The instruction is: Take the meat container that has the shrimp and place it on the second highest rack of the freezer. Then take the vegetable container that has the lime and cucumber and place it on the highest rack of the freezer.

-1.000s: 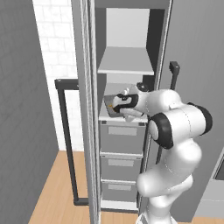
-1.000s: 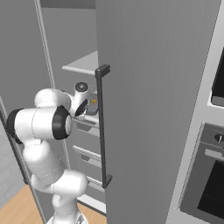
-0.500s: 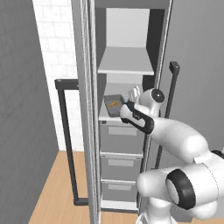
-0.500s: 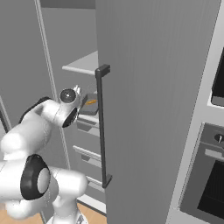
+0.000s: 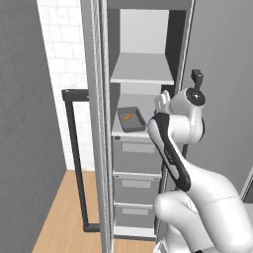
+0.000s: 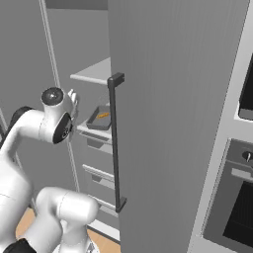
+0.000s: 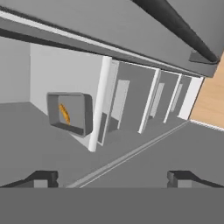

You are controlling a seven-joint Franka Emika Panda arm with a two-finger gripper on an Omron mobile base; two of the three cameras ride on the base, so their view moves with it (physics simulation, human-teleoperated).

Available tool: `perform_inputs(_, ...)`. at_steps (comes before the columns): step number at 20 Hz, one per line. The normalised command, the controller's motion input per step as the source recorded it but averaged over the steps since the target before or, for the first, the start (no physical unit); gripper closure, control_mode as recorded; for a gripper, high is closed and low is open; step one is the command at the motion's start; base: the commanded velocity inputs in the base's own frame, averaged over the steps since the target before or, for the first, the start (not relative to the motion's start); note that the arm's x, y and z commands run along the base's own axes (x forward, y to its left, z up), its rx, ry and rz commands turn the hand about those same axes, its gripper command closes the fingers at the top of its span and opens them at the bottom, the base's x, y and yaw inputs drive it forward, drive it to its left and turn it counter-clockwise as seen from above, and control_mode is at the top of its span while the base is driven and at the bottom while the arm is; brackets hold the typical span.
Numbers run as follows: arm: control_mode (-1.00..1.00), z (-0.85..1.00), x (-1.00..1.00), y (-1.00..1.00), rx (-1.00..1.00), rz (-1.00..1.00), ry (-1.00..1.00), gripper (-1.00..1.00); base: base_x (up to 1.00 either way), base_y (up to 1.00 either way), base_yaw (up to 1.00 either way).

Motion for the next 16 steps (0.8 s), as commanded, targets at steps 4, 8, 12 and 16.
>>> perform_inputs(4,-1.00,0.71,-0.90,-0.22,0.00,0.02,0.09,-1.00,0.00,0.00,0.00)
perform_inputs(8,-1.00,0.14,-0.39,-0.01,0.00,0.00,0.01,-1.00,0.00,0.00,0.00)
perform_inputs(12,-1.00,0.00,-0.04,0.10,-0.01,0.01,0.00,-1.00,0.00,0.00,0.00)
perform_inputs(16,1.00,0.00,-0.02,0.00,0.00,0.00,0.00,-1.00,-0.54,0.00,-0.14)
